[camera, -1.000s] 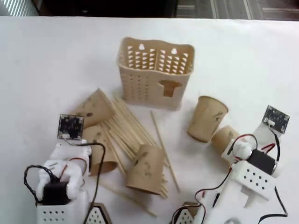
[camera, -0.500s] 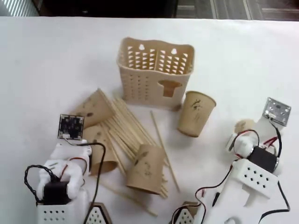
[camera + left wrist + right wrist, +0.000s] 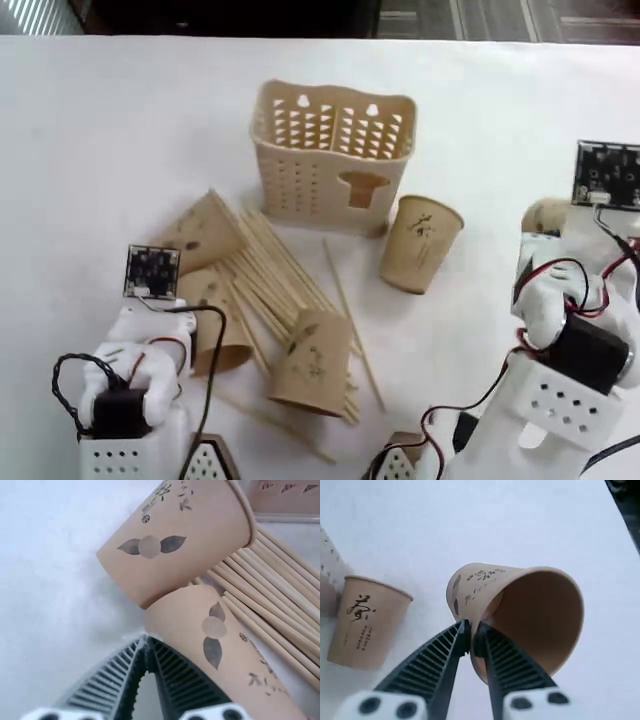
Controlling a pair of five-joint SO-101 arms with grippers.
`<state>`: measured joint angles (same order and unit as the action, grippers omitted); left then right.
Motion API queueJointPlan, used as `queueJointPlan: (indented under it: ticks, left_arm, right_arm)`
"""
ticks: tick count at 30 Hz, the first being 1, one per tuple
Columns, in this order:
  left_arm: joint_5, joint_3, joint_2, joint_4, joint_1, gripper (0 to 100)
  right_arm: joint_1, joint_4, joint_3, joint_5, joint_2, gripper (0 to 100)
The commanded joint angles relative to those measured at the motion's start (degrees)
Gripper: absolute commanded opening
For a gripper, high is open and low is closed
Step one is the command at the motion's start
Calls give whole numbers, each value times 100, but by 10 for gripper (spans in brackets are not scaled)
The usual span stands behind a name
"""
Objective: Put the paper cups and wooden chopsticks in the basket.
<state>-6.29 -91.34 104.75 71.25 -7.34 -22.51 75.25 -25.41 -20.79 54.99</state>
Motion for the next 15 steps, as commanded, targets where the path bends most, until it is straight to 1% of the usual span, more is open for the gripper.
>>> queueJointPlan:
  ticks: [1,8,12,15]
  left_arm:
    - [-44,-9,-40,-70,-40,24]
    - [-44,-9,-40,-70,-40,24]
    - [-44,-9,-40,-70,-40,24]
    - [-44,-9,-40,-70,-40,24]
  right_arm:
    - [558,66,897,-132,40,17]
    - [1991,-75,1732,-141,22,18]
    - [2492,-541,1749,-149,-13,18]
    - [2853,-593,1802,-158,-374,18]
